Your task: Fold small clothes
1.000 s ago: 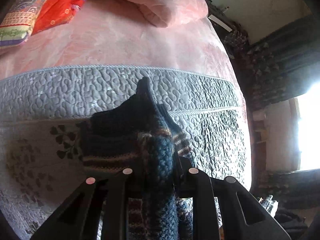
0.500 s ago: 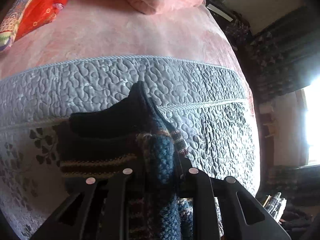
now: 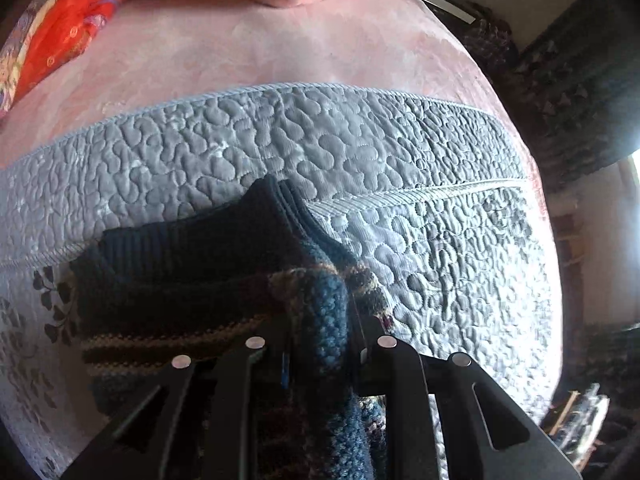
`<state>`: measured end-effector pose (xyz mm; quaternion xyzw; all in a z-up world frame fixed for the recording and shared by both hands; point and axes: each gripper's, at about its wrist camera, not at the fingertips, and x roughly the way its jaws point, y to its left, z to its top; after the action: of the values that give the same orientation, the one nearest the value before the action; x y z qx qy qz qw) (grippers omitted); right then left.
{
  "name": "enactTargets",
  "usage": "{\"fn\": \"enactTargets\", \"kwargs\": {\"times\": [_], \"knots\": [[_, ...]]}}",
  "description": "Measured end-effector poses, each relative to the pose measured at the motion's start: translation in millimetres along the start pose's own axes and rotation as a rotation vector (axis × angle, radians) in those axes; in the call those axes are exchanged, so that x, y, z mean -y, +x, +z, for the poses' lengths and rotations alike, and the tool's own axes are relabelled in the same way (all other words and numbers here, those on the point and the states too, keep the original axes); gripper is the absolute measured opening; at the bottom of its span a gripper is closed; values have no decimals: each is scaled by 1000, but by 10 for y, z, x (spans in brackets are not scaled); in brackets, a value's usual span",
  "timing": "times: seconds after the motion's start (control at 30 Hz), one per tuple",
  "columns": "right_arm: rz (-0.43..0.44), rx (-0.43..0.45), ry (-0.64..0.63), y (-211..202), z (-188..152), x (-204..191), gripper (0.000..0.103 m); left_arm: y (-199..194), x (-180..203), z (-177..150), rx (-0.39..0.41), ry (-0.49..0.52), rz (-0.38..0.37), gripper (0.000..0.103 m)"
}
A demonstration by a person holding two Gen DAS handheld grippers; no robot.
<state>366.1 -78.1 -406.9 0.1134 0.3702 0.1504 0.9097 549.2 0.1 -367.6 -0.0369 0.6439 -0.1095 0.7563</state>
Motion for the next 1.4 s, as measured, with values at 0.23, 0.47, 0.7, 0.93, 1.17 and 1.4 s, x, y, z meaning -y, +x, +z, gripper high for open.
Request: {"fn": "enactTargets", "kwargs": {"times": [0.23, 0.47, 0.7, 0.93, 1.17, 1.4], "knots": [[22, -6, 69, 107, -146, 250, 20, 222, 157, -39, 49, 30, 71, 20], [50, -13, 155, 241, -325, 503, 20, 359, 177, -85, 112, 12, 64, 21], [100, -30, 235, 337, -419, 697, 20, 470, 217, -129, 166, 28, 74, 22], [256, -75, 412, 403, -551, 999, 26, 352, 307, -123, 262, 72, 49, 45], [521, -144, 656, 442, -649, 1363, 58, -107, 227, -160, 291, 123, -3, 61], [726, -316, 737, 542, -384, 1634, 87, -674, -265, -652, 221, 167, -183, 70]]}}
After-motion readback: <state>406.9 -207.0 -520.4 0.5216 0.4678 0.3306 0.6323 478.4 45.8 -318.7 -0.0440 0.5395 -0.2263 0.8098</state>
